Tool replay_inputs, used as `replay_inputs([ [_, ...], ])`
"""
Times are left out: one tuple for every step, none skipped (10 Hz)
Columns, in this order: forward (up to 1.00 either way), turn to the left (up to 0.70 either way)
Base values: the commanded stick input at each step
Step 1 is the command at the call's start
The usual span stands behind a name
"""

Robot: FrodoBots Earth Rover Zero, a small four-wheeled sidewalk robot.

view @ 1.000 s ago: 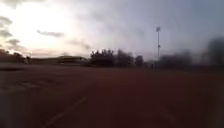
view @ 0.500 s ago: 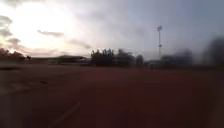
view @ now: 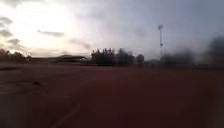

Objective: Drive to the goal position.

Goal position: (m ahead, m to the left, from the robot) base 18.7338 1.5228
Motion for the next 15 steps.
replay_inputs([
  [0.7, 0.0],
  [0.7, 0.0],
  [0.7, 0.0],
  [0.7, 0.0],
  [0.7, 0.0],
  [0.7, 0.0],
  [0.7, 0.0],
  [0.7, 0.0],
  [0.7, 0.0],
  [0.7, 0.0],
  [0.7, 0.0],
  [0.7, 0.0],
  [0.7, 0.0],
  [0.7, 0.0],
  [0.7, 0.0],
])
